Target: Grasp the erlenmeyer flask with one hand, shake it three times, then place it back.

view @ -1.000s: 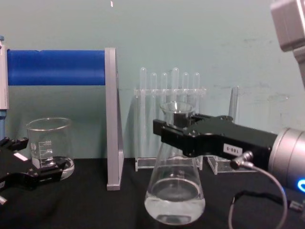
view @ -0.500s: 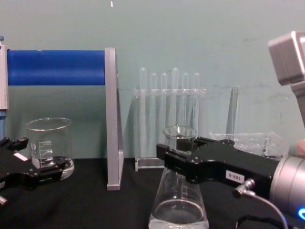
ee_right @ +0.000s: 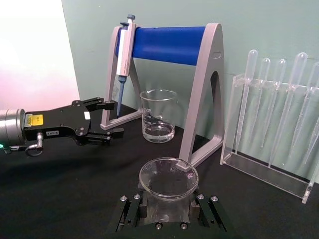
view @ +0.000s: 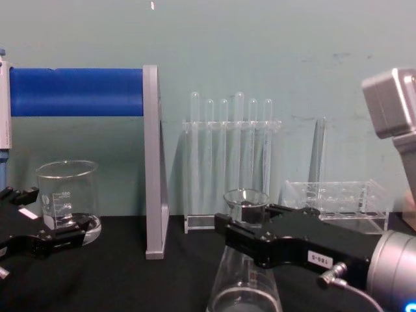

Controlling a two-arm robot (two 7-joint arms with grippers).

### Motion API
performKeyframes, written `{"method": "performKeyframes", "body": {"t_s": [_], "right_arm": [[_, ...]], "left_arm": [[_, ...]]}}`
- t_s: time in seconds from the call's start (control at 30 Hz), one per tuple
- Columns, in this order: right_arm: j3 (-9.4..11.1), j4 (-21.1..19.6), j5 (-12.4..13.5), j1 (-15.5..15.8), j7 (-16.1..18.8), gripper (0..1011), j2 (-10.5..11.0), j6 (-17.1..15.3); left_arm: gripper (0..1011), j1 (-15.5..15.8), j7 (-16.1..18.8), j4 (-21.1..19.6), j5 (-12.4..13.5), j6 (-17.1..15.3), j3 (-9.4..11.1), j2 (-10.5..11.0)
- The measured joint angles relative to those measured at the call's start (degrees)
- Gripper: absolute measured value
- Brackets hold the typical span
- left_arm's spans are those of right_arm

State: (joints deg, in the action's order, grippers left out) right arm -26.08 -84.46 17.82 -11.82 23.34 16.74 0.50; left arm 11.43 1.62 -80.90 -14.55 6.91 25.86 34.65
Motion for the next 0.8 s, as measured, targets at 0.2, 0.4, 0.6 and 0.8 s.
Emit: {"method": "performKeyframes", "body": {"t_s": [0.2, 0.4, 0.6, 0.8], "right_arm": [[0.0, 0.4, -0.1, 0.0, 0.1, 450, -0.2, -0.1], [0.0, 0.5, -0.2, 0.0, 0.2, 450, -0.2, -0.3], [-0.1, 0.7, -0.3, 0.0, 0.3, 450, -0.3, -0.5], [-0.3, 0.8, -0.4, 0.1, 0.3, 450, -0.3, -0.7]], "left_arm": [[1001, 0.0, 0.0, 0.0, 0.0, 0.0, 0.0, 0.0], [1001, 0.0, 0.0, 0.0, 0.0, 0.0, 0.0, 0.0], [1001, 0.0, 0.0, 0.0, 0.0, 0.0, 0.0, 0.0], [1001, 0.0, 0.0, 0.0, 0.0, 0.0, 0.0, 0.0]]}}
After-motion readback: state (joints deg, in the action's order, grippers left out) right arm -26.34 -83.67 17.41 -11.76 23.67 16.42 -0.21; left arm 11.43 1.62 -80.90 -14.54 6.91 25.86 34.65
